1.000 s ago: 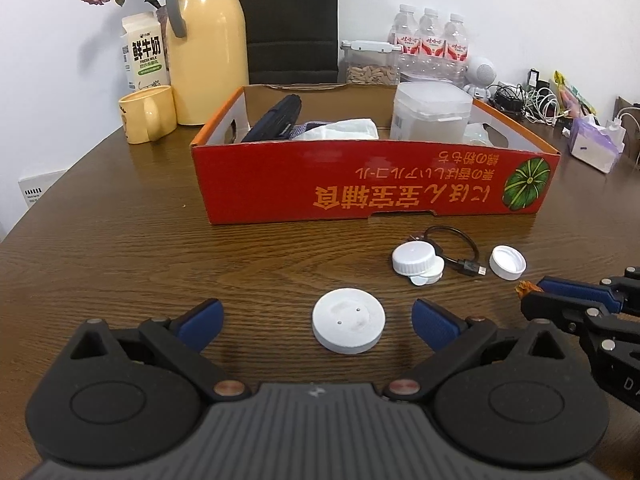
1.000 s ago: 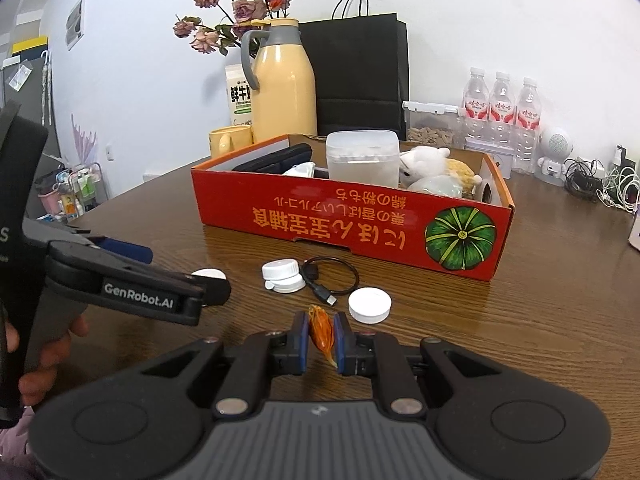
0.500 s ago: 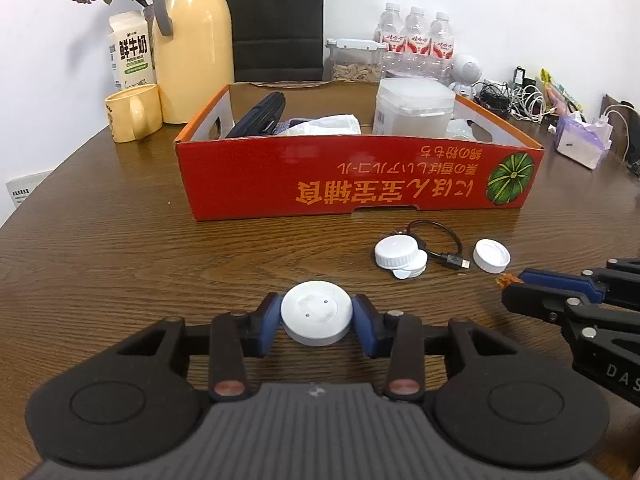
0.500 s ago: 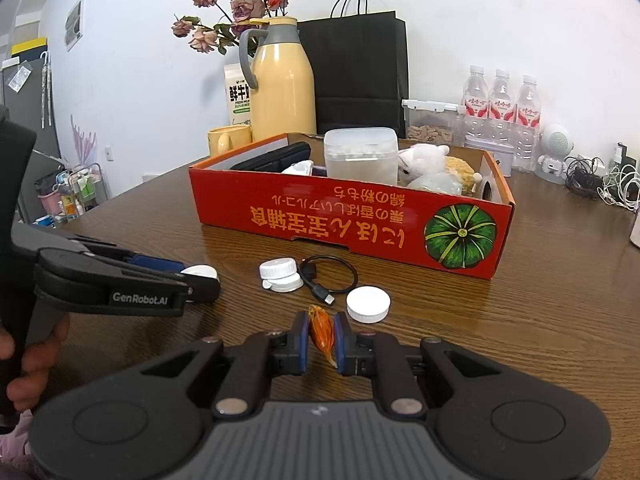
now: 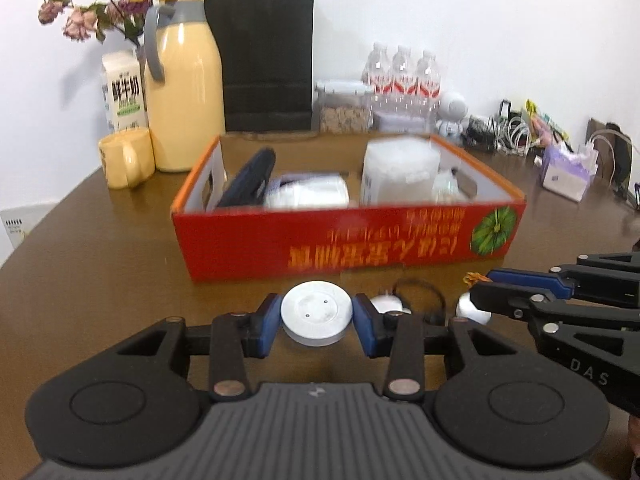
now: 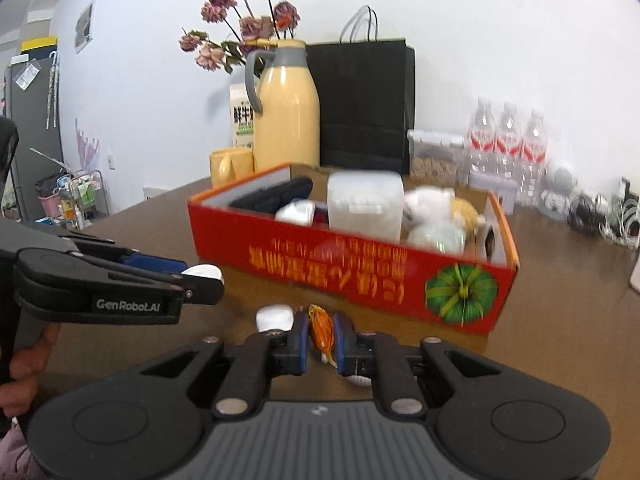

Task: Organize objects
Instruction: 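Carry the white cap into the box and open the left tool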

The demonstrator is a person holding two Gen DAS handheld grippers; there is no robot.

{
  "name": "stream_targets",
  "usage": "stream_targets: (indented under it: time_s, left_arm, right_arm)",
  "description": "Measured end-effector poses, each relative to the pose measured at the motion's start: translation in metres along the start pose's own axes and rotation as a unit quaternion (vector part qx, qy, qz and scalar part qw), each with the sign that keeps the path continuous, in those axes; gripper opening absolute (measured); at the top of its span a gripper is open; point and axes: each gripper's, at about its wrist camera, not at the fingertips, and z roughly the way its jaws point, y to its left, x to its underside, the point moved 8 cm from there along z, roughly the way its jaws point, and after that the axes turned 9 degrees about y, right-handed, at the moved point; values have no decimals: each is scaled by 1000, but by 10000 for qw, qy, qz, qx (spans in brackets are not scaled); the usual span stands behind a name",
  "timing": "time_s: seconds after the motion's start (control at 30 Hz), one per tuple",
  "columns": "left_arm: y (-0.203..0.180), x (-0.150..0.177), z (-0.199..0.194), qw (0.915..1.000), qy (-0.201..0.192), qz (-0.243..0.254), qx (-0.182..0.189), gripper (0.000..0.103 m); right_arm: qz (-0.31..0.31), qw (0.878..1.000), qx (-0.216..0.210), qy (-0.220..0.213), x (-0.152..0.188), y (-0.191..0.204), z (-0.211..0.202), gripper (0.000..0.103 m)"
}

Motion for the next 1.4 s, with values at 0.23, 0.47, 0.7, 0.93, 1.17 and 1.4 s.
stream_targets:
  time_s: [0.23,0.47,0.7,0.93,1.17,1.4]
  left_arm:
    - [1,-49,-4,9990,-453,2,-5,40]
    - [8,-97,4,9968,-761,-257,28,40]
    - [17,-138,33,9951,-859,-482,-101,40]
    - [23,-154,77,9958,-679,-560,-250,40]
    - [24,-144,108,9981,-314,-477,-216,40]
    - [22,-141,103,9978,-417,-431,-287,42]
  right_arm:
    - [-242,9988,36,-421,-54,0,2,12]
    - [-361,9966,88,-733,-112,-8,16,12]
    - [-325,9971,150,-675,-151,-28,54,12]
    - [-123,9990,118,-422,-161,-52,100,12]
    - [160,9998,-142,-53,-143,-69,127,12]
    - [200,9997,-102,35,-136,-73,130,12]
